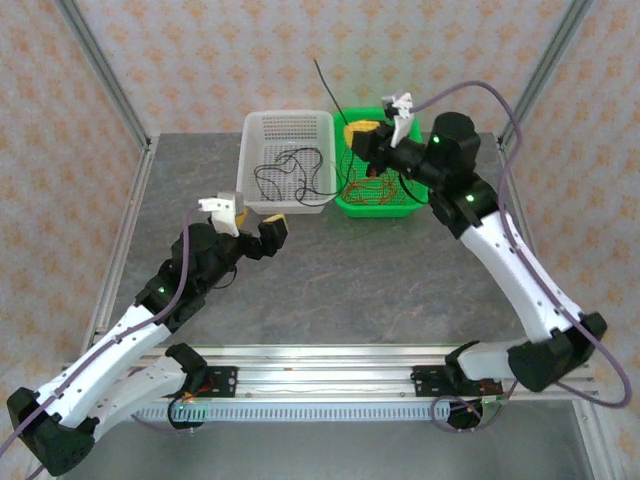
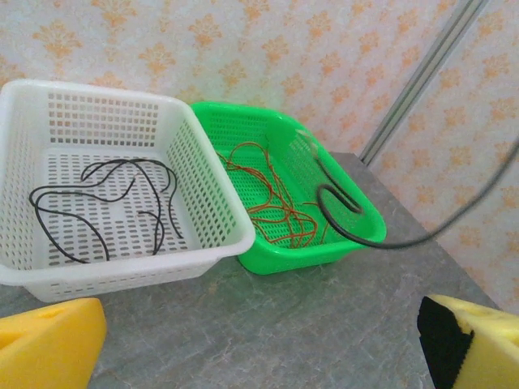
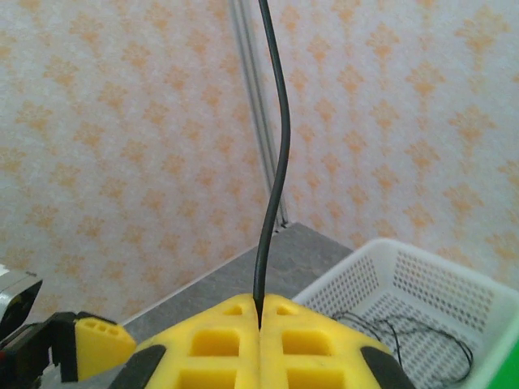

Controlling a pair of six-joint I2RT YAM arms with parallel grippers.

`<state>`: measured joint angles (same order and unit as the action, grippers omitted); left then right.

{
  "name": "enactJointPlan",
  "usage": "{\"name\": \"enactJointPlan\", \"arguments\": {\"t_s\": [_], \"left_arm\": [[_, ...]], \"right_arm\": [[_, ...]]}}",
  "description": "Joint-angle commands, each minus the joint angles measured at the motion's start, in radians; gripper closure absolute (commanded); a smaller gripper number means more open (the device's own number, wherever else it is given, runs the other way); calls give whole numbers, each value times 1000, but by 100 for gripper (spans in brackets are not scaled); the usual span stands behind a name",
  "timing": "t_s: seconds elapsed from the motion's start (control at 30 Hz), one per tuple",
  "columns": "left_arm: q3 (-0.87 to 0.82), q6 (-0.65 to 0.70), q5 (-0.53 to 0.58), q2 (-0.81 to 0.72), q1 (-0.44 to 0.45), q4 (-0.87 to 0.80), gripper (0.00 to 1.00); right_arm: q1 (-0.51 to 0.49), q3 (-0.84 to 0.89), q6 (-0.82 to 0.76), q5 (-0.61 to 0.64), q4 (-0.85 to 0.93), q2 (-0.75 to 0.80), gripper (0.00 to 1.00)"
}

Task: Untangle the cables

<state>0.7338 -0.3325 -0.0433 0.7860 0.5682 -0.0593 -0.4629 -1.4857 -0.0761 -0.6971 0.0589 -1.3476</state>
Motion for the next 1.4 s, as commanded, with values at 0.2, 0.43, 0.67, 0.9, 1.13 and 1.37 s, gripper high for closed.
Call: {"name": "enactJointPlan", "arguments": {"t_s": [0.2,0.43,0.67,0.9,1.13,1.37], "left_arm": [[25,-16,53,-29,-21,-34,1],[65,-2,89,-36,-23,-86,1],[85,-8,105,-36,-24,-115,1],[105,-1,139,-39,-24,-155,1],[133,3,186,-24,-24,-191,1],[170,-7,236,13,-24,-248,2]], "right_arm": [[6,-196,-85,-132,-187,-270,100],[10,-423,-78,-85,-144,-574,100],[12,-782,-49,-11,20,-928,100],[5,-950,-17,170,138,-1136,100],[-55,-952,-51,405,243,-1188,94],[-103,-958,-27,575,318,-1222,72]]}}
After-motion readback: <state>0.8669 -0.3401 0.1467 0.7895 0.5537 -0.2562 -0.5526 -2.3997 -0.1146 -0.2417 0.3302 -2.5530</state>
